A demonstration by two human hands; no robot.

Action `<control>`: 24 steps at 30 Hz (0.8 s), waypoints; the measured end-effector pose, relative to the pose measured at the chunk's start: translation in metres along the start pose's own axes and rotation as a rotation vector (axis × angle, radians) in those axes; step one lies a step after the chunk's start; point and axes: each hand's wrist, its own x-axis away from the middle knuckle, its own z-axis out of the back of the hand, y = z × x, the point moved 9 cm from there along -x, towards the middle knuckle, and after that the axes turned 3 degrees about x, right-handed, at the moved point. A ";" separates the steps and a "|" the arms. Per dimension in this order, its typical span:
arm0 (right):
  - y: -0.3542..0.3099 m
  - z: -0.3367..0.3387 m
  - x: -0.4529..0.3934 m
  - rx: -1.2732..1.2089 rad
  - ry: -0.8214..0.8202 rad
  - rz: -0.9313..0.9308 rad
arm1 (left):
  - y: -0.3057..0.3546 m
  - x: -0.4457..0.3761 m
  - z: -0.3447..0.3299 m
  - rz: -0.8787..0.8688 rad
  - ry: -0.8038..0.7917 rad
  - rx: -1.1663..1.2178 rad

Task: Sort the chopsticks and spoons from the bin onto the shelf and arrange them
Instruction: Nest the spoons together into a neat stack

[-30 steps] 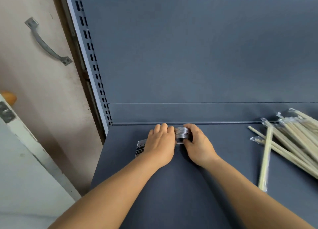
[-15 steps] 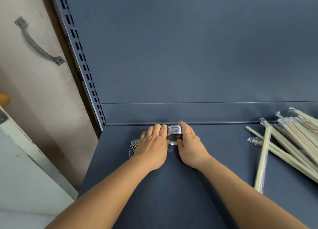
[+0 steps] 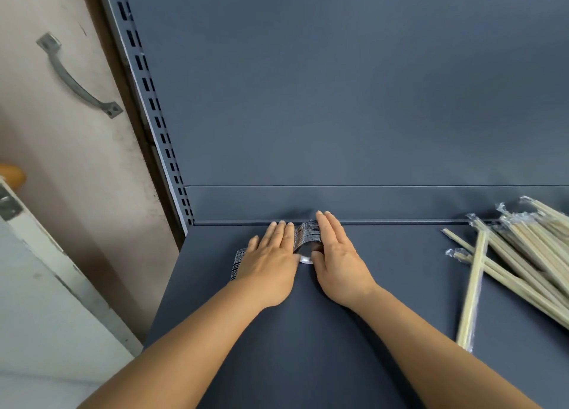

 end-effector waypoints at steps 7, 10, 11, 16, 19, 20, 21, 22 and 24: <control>-0.002 -0.004 0.000 -0.021 -0.028 -0.044 | -0.007 0.002 0.003 -0.063 -0.051 -0.033; -0.005 -0.003 0.000 0.028 -0.031 -0.049 | -0.007 0.004 0.005 -0.059 -0.059 -0.050; -0.006 -0.002 0.001 0.048 -0.029 -0.045 | -0.006 0.006 0.006 -0.057 -0.051 -0.055; -0.006 -0.003 0.002 0.068 -0.027 -0.048 | -0.002 0.013 0.000 -0.055 -0.049 -0.041; -0.007 -0.002 0.004 0.093 -0.042 -0.047 | -0.003 0.014 -0.001 -0.066 -0.054 -0.031; -0.007 -0.002 0.005 0.107 -0.047 -0.044 | -0.003 0.014 -0.001 -0.074 -0.056 -0.029; -0.007 -0.002 0.007 0.121 -0.052 -0.042 | -0.004 0.015 -0.002 -0.083 -0.059 -0.031; -0.007 -0.002 0.009 0.135 -0.054 -0.038 | -0.005 0.015 -0.002 -0.091 -0.063 -0.036; -0.007 -0.002 0.010 0.152 -0.053 -0.031 | -0.006 0.016 -0.003 -0.103 -0.074 -0.044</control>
